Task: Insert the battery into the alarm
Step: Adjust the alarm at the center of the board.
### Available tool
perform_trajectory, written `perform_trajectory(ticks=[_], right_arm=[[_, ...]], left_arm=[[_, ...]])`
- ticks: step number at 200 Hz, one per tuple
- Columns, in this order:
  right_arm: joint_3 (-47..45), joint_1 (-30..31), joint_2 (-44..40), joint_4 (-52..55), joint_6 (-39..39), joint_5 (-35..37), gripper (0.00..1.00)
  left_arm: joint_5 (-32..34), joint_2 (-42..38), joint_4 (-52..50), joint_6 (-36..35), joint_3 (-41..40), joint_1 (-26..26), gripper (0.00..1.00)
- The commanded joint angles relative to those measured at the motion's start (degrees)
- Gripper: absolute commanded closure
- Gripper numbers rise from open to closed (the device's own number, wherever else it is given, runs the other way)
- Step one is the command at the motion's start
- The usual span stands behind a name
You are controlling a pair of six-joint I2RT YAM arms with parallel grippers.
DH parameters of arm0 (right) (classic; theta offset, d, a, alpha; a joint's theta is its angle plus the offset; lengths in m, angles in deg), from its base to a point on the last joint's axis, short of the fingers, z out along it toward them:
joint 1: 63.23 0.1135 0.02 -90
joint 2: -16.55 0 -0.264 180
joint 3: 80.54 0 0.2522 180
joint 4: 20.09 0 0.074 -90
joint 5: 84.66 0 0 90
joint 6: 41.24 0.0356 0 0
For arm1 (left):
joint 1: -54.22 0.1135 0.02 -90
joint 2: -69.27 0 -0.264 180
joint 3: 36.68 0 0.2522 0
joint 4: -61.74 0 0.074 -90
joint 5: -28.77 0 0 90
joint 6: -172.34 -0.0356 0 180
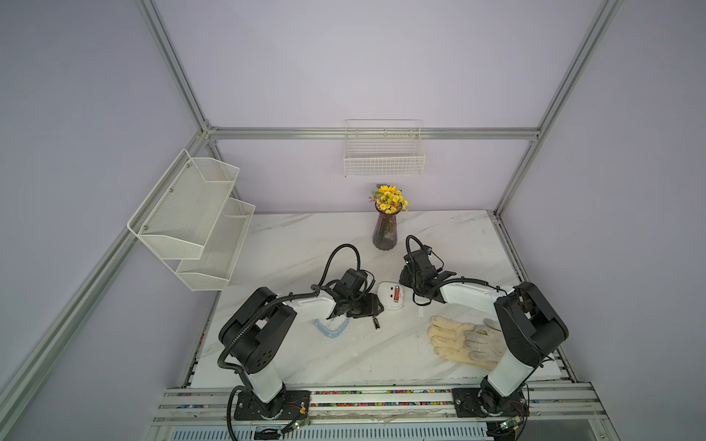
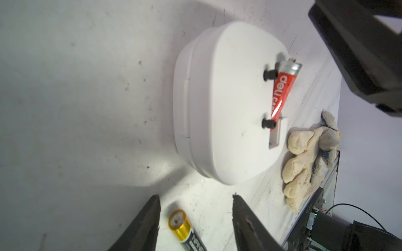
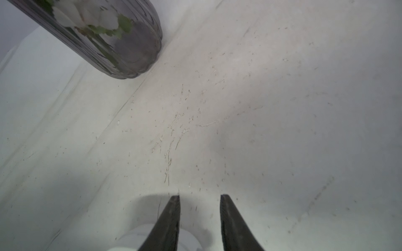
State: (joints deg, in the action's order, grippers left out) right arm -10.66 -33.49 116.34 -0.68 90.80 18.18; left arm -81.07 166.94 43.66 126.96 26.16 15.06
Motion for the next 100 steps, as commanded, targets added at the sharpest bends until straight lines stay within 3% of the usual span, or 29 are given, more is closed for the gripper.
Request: perform_trajectory(ticks=[1,60,100], right_arm=[[3.5,-0.7,2.6,-3.0,-3.6,-5.5,0.69],[5.4,-1.7,8.5,-3.7,-8.1,-10.8,0.78],[2.9,-1.6,6.8,-4.2,-10.7,-11.6,0.80]], left_arm=[[-1.0,-2.2,1.9,3.0,0.2,-1.7,0.45],[0.9,-0.5,3.5,4.9,1.8,-3.1,0.42],[2.2,0.8,4.7,5.8,2.8,-3.1,0.41]])
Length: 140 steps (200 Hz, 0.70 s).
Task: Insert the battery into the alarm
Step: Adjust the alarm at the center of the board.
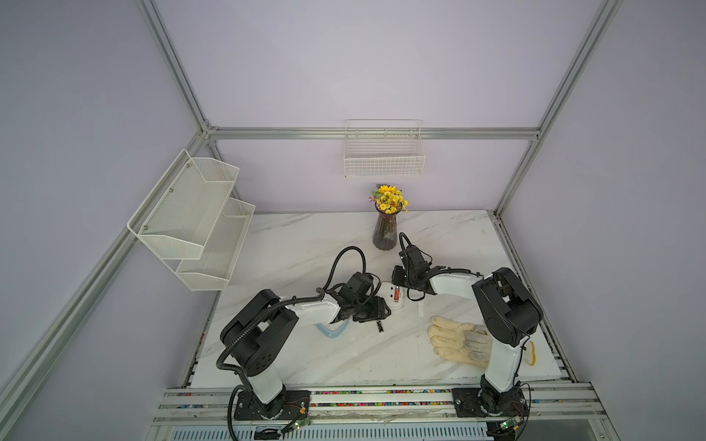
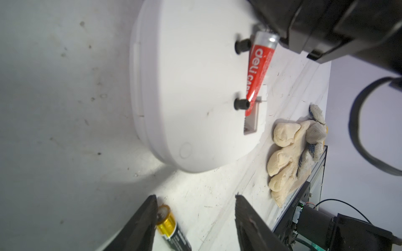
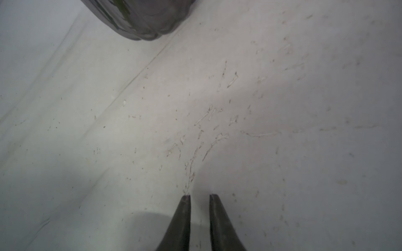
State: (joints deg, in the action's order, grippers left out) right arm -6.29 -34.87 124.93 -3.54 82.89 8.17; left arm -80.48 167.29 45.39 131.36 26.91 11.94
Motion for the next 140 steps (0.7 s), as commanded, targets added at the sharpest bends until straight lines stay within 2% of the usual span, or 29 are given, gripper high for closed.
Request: perform_trajectory(ticks=[1,37,85,109,140], right_arm=[[-1.5,-0.3,-1.9,-1.4,-2.9,-1.6,0.80],[-5.7,-0.3,-6.0,-1.9,-1.8,-1.9,0.80],[-15.0,-0.2,-11.9,-5.7,6.4,-3.3,0.80],[-19.4,1.5,-15.6,-6.8,10.1,-1.4,0.80],[-20.7,3.0,-18.3,-4.1,12.0,1.5,0.80]], left_arm=[[1.6,0.4,2.9,1.5,2.2,0.0,0.41],[3.4,1.8,3.1,1.8,4.7,0.1,0.41],[4.3,4.7,3.2,1.8,8.0,0.9,0.40],[4.0,5.9,2.5,0.5,9.1,1.9,0.42],[4.0,6.0,1.3,-1.2,10.0,2.6,0.42]])
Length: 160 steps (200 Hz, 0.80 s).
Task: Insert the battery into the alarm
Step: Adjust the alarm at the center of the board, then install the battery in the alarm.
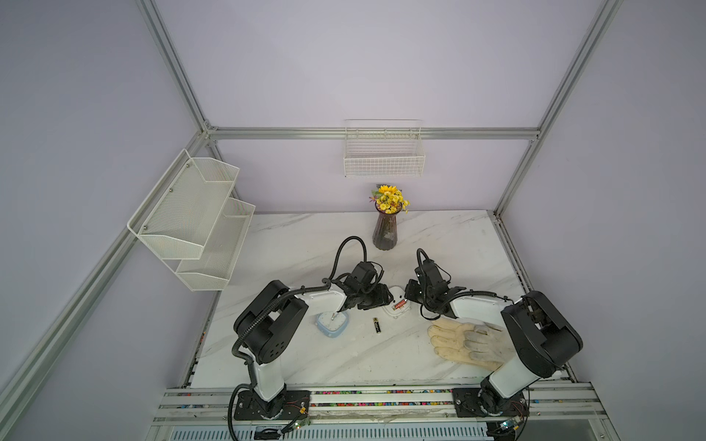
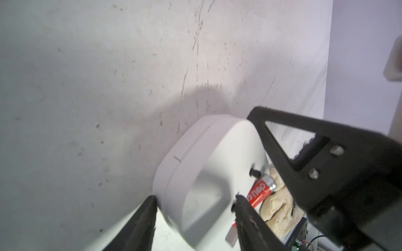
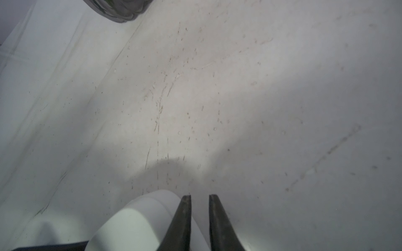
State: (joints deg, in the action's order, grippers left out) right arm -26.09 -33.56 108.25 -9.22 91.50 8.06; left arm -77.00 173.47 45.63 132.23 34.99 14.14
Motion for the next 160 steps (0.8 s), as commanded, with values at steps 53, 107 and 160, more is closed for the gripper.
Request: perform_trajectory(ticks=[53,107,160], right_arm=[[2.1,3.3,-12.2,15.8,0.6,8.6,0.74],[7.8,12.5,-13.6,24.2,-0.8,13.1,0.72],[10.2,14.7,-9.9,26.7,-0.6,16.4,0.74]], left_arm=[[1.1,-2.9,-3.1,-5.4,1.3,0.8,0.39],[3.5,-7.0,-4.9,-3.0,-2.3,0.8,0.39],[1.2,-8.1,-2.2,-0.2,-3.3,0.5,0.40]])
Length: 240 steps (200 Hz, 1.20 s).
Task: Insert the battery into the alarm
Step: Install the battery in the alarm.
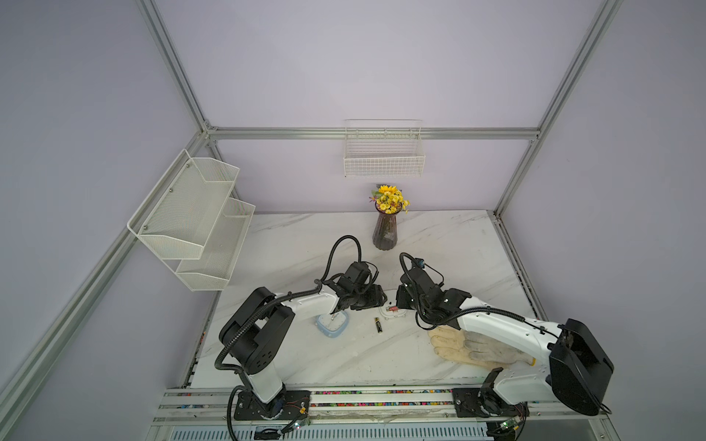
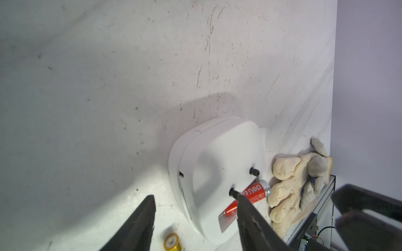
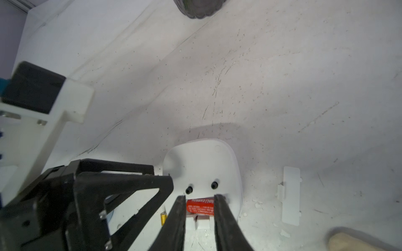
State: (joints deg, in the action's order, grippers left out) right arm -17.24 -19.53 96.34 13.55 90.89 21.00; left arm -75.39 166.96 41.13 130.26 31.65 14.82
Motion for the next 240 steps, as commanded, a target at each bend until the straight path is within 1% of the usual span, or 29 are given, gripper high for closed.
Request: perform_trajectory(ticks=[1,30,57,79,100,154,176,240], right_arm=[[1.4,0.7,2.2,4.0,0.1,3.5,0.74],[2.6,2.2,4.6,5.9,0.7,5.2,0.76],[1.8,3.0,4.7,5.4,1.5,4.9,0.76],[1.2,3.3,5.3,4.9,2.2,4.6,0.76],[1.0,3.3,5.9,4.4,2.6,4.7,0.77],[0.9,3.4,7.7,3.9,2.9,4.6,0.78],[0.9,3.6,8.5,3.5,3.0,4.2,0.80],[1.3,4.2,10.6,2.5,2.9,3.6,0.80]], left_arm=[[-0.4,-1.5,2.3,1.7,0.0,-0.2,0.40],[-1.8,-0.5,3.4,2.6,-0.2,-0.2,0.41],[-1.4,-0.3,4.5,3.4,-0.9,-0.2,0.42],[-2.6,0.4,5.4,3.7,-1.0,-0.3,0.44],[-2.3,0.7,6.1,3.9,-1.3,-0.4,0.46],[-2.2,1.2,6.7,4.1,-1.8,-0.6,0.46],[-2.2,1.3,6.8,4.2,-2.0,-0.8,0.48],[-2.7,1.8,7.7,4.5,-2.3,-1.3,0.49]])
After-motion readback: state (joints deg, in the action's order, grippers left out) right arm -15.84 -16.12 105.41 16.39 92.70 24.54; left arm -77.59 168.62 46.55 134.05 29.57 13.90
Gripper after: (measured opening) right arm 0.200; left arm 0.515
